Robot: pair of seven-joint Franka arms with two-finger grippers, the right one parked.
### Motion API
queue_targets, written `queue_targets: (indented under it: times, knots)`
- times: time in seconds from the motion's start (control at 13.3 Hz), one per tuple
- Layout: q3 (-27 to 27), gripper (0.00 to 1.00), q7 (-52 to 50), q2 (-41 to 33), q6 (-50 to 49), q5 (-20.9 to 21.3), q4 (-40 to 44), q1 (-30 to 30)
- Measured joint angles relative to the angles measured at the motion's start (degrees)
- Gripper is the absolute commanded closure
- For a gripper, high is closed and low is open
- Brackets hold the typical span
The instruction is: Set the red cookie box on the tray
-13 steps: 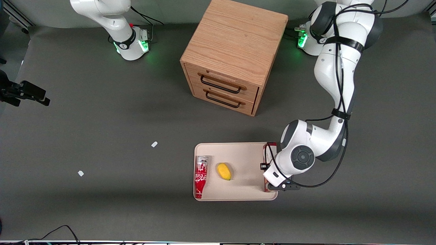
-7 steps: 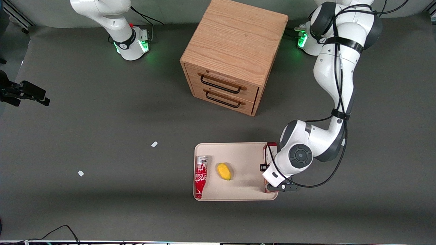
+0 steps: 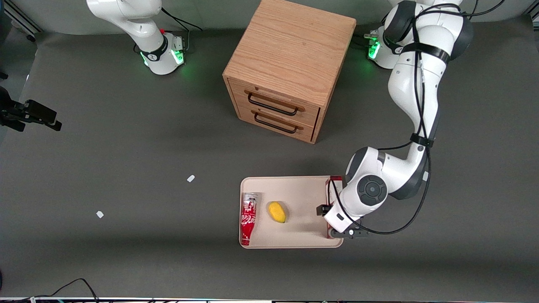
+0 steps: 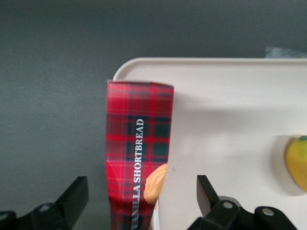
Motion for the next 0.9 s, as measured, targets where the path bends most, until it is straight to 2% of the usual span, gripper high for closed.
queue_targets:
  times: [0.3,0.53,0.68,0.9]
  knots:
    - [-0.3,0.00,-0.4,-7.8,-2.4,-3.7,-1.5,2.3]
    - [-0.3,0.00,-0.2,-17.8,-6.5,-6.5,-8.2,6.9]
    - [-0.2,0.00,2.2,-24.8,-14.1,-6.5,-12.6,10.9]
    - [2.3,0.00,11.7,-33.7,-26.7,-5.5,-15.6,15.9]
